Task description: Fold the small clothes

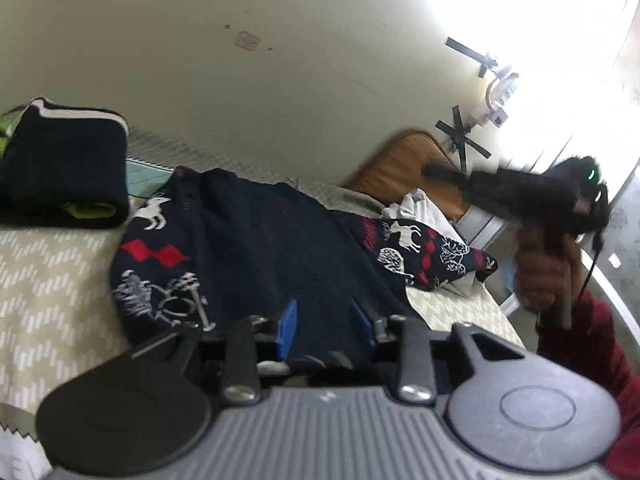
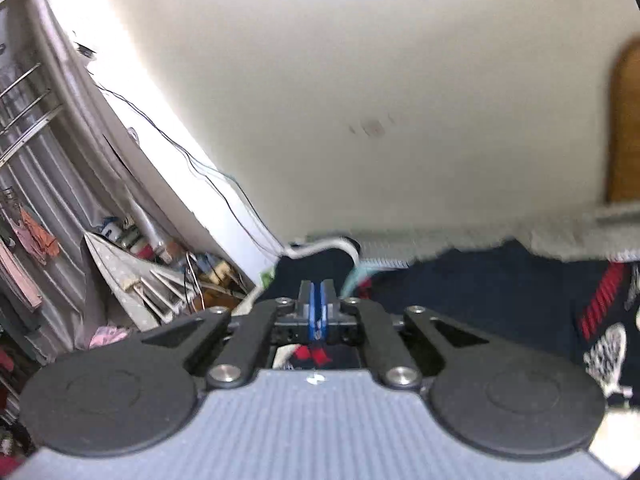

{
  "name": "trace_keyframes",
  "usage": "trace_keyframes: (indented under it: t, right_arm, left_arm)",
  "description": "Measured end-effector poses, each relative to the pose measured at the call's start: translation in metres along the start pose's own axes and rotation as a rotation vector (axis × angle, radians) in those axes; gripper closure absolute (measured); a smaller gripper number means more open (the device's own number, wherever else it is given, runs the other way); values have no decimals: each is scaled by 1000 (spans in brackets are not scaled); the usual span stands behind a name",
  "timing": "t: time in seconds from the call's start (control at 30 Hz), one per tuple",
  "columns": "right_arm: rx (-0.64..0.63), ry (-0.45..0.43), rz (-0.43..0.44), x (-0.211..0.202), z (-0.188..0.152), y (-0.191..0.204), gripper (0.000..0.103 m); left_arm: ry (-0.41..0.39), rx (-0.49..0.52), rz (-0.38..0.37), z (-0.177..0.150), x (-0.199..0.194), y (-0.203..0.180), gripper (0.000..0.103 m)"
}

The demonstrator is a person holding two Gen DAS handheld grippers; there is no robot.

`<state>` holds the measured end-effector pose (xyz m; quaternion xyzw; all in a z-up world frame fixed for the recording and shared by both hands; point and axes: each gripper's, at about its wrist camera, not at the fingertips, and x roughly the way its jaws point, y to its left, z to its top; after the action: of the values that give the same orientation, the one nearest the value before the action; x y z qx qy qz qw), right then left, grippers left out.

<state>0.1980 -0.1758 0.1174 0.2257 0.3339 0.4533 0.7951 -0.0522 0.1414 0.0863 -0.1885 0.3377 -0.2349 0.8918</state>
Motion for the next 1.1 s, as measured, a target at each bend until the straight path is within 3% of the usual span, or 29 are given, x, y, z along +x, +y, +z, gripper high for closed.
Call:
trace_keyframes:
  t: [0.03, 0.13, 0.23, 0.43, 0.47, 0.5, 0.53, 0.57, 0.63, 0.67, 0.77, 0.87, 0.93, 1.0, 1.1]
  right_arm:
    - [23, 47, 12, 7, -9, -7, 90]
    - [71, 171, 33, 35, -46, -22, 73]
    - [83, 269, 74, 61, -81, -22, 69]
    - [-69, 417, 141, 89, -112, 25, 42]
    - [-112, 424, 142, 86, -114, 31, 36]
    - [-158, 429, 133, 83, -118, 38, 24]
    - [-211, 433, 111, 79, -122, 42, 23]
    - [-259, 442, 83, 81, -126, 47, 25]
    - [-374, 479, -10, 79, -132, 50, 86]
    - [-430, 484, -69, 79, -128, 53, 87]
    - [-597, 260, -206, 43, -80, 60, 87]
    - [-880, -68, -513, 15, -27, 80, 87]
    - [-948, -233, -693, 5, 4, 80, 87]
    - [-925, -280, -744, 0, 27, 72, 87]
    - [-953, -256, -751, 6, 33, 64, 87]
  left_arm:
    - [0, 17, -6, -2, -3, 2, 65]
    - [-23, 38, 52, -7, -13, 11, 63]
    - [-28, -28, 151, -6, -21, 32, 63]
    - [-39, -150, 267, -7, -32, 68, 63]
    - [-37, -157, 277, -8, -32, 73, 63]
    - [-35, -164, 286, -8, -30, 76, 62]
    - [-32, -170, 289, -8, -29, 79, 60]
    - [-31, -174, 292, -8, -27, 81, 59]
    - [-28, -175, 287, -4, -25, 84, 59]
    - [-30, -170, 283, -2, -23, 83, 59]
    - [-50, -133, 273, 7, -20, 75, 59]
    - [-65, -84, 256, 22, -12, 64, 59]
    - [-52, -59, 236, 29, 2, 56, 59]
    - [-12, -27, 201, 34, 24, 45, 59]
    - [52, 39, 161, 38, 69, 26, 59]
